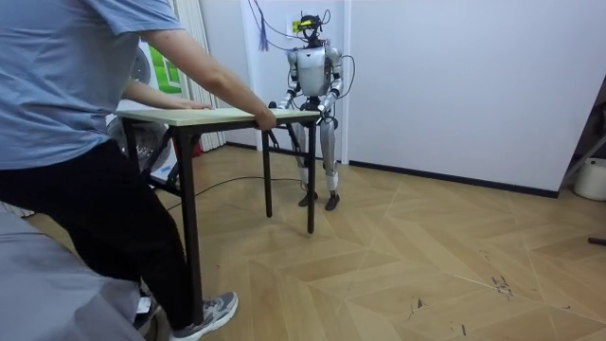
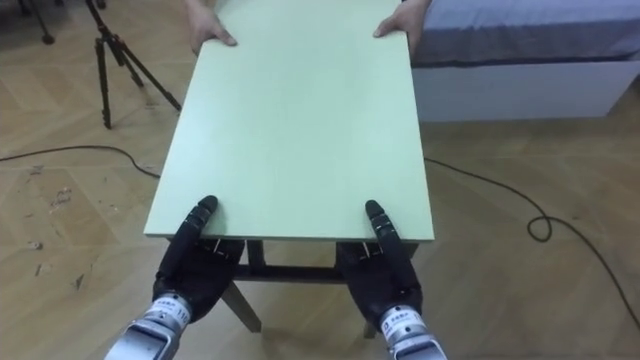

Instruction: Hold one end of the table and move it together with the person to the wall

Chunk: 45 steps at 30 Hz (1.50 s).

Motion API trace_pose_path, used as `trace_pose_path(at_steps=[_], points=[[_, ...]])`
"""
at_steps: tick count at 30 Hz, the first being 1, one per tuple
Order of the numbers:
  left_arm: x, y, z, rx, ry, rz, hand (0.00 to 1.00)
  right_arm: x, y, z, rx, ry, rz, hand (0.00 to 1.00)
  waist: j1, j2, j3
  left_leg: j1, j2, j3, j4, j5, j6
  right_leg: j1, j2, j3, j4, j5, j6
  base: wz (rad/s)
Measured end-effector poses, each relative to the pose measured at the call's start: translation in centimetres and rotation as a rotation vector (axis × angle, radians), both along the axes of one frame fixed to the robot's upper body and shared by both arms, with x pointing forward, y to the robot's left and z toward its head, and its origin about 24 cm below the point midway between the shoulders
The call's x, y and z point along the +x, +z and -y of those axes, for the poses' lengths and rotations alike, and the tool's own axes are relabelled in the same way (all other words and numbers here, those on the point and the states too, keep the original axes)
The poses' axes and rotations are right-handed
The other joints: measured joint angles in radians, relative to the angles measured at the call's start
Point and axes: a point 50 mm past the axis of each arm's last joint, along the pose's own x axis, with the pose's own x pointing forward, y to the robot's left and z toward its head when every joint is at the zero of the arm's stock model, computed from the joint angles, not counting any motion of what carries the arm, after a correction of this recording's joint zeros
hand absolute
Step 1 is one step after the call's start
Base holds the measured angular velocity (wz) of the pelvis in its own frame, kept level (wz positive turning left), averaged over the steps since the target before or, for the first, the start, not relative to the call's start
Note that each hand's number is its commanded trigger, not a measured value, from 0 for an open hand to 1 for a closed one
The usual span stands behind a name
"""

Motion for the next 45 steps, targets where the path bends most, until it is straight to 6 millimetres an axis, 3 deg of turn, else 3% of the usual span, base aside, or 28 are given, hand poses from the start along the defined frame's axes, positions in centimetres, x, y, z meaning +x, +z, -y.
trace_pose_path(at_steps=[9,13,23,26,35,38,40,44,45], points=[[-1.6,0.6,-0.1,0.020,0.003,0.029,1.00,-1.0,0.7,0.0,-0.023,0.014,0.039,1.00,0.001,-0.002,0.0016,-0.005,0.001,0.021,-0.002,0.000,0.000,-0.001,0.000,0.008,-0.011,-0.002,0.004,-0.01],[-2.4,0.6,0.1,0.020,-0.003,0.036,1.00,-2.0,0.9,0.1,-0.026,0.011,0.047,1.00,0.024,-0.002,0.0018,-0.005,0.001,0.038,-0.002,0.000,0.000,-0.002,0.002,0.011,-0.016,-0.003,0.004,-0.02],[-3.3,1.0,0.7,0.048,0.010,0.064,1.00,-2.9,1.2,0.0,-0.031,-0.003,0.099,1.00,0.026,-0.002,0.0019,-0.034,0.001,0.042,-0.002,0.000,0.000,-0.024,0.000,-0.002,-0.015,-0.004,0.005,0.04],[-3.6,1.0,0.7,0.063,0.019,0.072,1.00,-3.2,1.1,-0.2,-0.030,-0.002,0.103,1.00,0.026,-0.010,0.0060,-0.035,0.001,0.042,-0.001,0.000,0.000,-0.025,0.000,-0.002,-0.015,-0.004,0.005,0.00],[-4.3,1.0,0.8,0.107,0.011,0.083,1.00,-4.8,0.5,-0.6,0.003,-0.035,0.087,1.00,0.026,-0.041,0.0053,-0.070,0.003,0.040,0.014,-0.001,0.000,-0.046,-0.002,-0.014,-0.007,-0.004,0.004,0.05],[-4.3,1.0,1.0,0.109,0.002,0.086,1.00,-5.2,0.4,-0.6,0.011,-0.053,0.089,1.00,0.025,-0.044,0.0072,-0.101,0.015,0.034,0.078,-0.016,-0.006,-0.054,-0.001,-0.020,0.005,-0.005,0.001,0.07],[-4.3,1.0,1.1,0.114,-0.001,0.090,1.00,-5.4,0.3,-0.5,0.016,-0.057,0.090,1.00,0.032,-0.044,0.0083,-0.162,0.030,0.024,0.194,-0.042,-0.019,-0.079,0.006,-0.021,0.043,-0.017,-0.011,0.00],[-4.3,1.1,1.4,0.113,-0.012,0.096,1.00,-5.6,0.2,-0.3,0.017,-0.066,0.098,1.00,0.052,-0.032,0.0105,-0.304,0.057,-0.007,0.442,-0.046,-0.033,-0.127,0.022,-0.026,0.075,-0.029,-0.034,-0.06],[-4.3,1.1,1.4,0.112,-0.017,0.095,1.00,-5.7,0.2,-0.1,0.014,-0.067,0.099,1.00,0.049,-0.025,0.0106,-0.339,0.069,-0.015,0.511,-0.041,-0.046,-0.137,0.027,-0.034,0.080,-0.039,-0.040,-0.12]])
